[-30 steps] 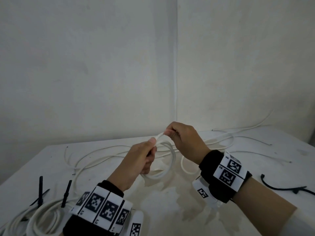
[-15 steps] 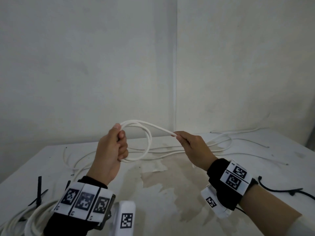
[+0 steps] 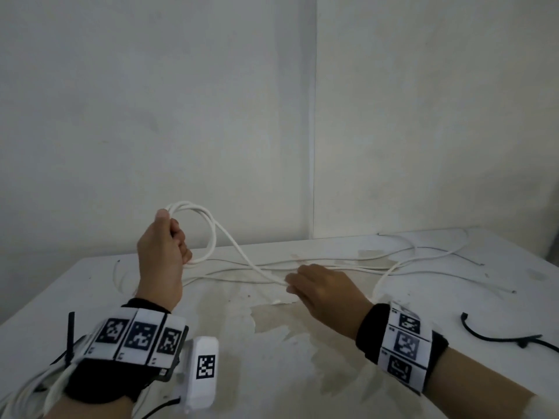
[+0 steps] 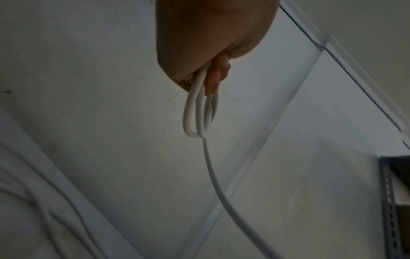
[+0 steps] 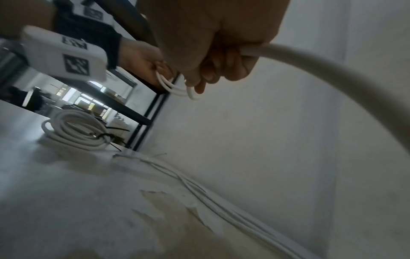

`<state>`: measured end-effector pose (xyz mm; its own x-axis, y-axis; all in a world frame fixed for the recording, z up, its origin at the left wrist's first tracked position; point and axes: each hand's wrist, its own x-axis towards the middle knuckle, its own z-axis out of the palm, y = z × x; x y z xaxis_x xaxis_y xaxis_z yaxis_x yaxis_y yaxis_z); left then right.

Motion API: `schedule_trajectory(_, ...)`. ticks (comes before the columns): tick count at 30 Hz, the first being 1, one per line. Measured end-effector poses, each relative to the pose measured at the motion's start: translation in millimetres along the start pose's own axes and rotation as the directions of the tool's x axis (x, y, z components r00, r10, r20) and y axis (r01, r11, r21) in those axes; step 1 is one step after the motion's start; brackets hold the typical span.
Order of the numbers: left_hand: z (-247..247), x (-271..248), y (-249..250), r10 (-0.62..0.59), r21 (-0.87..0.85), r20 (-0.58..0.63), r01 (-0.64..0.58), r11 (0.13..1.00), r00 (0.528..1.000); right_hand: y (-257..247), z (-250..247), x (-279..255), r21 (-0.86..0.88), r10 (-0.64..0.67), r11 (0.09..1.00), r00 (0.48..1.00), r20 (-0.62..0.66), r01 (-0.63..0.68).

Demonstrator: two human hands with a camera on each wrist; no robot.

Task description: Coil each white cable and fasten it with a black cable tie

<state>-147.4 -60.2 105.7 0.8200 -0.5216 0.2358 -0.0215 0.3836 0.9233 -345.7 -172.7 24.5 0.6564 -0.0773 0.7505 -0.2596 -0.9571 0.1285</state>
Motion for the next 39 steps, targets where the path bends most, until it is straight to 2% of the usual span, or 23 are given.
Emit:
schedule_trajectory(4, 12.9, -8.1, -13.6, 0.03, 0.175, 0.06, -0.04, 0.984, 0.998, -14.9, -0.5, 13.5, -0.029, -0.135, 0.99, 0.991, 0.011, 0.136)
schedule_trajectory(7, 20.3, -20.7, -28.1, 0.07, 0.284, 0.16, -0.114, 0.952, 0.985, -18.7, 2.6, 24.0, -0.027, -0.2, 0.979, 0.98, 0.018, 0.2)
schedule_trajectory(12, 28.2, -40.5, -40.1, -0.019, 0.381, 0.298, -0.101, 0.919, 0.954, -27.2, 4.4, 41.0, 0.044, -0.205, 0.978, 0.979, 0.015, 0.204)
schedule_trajectory(14, 29.1, -46.5, -38.9, -0.063, 0.411, 0.352, -0.094, 0.907, 0.934, -28.5, 1.5, 44.4, 0.145, -0.129, 0.982, 0.991, 0.028, 0.123)
schedule_trajectory(15, 29.2, -48.7, -37.4, -0.089, 0.412, 0.381, -0.082, 0.908, 0.92, -27.6, -0.5, 46.0, 0.222, -0.044, 0.974, 0.999, 0.028, 0.037)
schedule_trajectory(17, 29.2, -50.6, -35.5, -0.158, 0.411, 0.444, -0.044, 0.91, 0.882, -24.2, -6.5, 49.0, 0.397, 0.129, 0.905, 0.989, 0.077, -0.15)
schedule_trajectory(18, 29.4, -50.9, -35.0, -0.205, 0.421, 0.461, -0.01, 0.907, 0.864, -22.1, -8.3, 49.3, 0.461, 0.175, 0.862, 0.978, 0.114, -0.208)
schedule_trajectory(22, 30.4, -54.7, -31.1, -0.35, 0.432, 0.479, 0.131, 0.892, 0.805, -13.0, -12.4, 48.4, 0.557, 0.245, 0.78, 0.959, 0.145, -0.284)
schedule_trajectory(25, 29.0, -60.2, -25.5, -0.379, 0.393, 0.507, 0.183, 0.901, 0.775, -1.9, -13.2, 49.2, 0.603, 0.318, 0.729, 0.94, 0.123, -0.325)
schedule_trajectory(27, 29.2, -62.4, -23.2, -0.365, 0.372, 0.507, 0.184, 0.91, 0.781, 3.4, -12.4, 49.9, 0.605, 0.337, 0.73, 0.938, 0.085, -0.318)
schedule_trajectory(29, 30.7, -63.3, -21.3, -0.34, 0.331, 0.488, 0.191, 0.924, 0.804, 5.0, -11.8, 49.9, 0.596, 0.369, 0.716, 0.922, 0.12, -0.364)
schedule_trajectory(32, 32.7, -60.9, -18.6, -0.301, 0.198, 0.438, 0.236, 0.951, 0.847, 1.9, -15.9, 48.4, 0.65, 0.432, 0.549, 0.844, 0.319, -0.526)
schedule_trajectory(35, 32.0, -56.8, -16.3, -0.282, 0.09, 0.404, 0.268, 0.959, 0.87, -6.1, -23.3, 47.3, 0.722, 0.433, 0.348, 0.786, 0.442, -0.598)
schedule_trajectory(39, 28.8, -53.4, -18.4, -0.273, 0.021, 0.373, 0.286, 0.958, 0.887, -14.5, -28.3, 48.8, 0.749, 0.43, 0.234, 0.757, 0.492, -0.62)
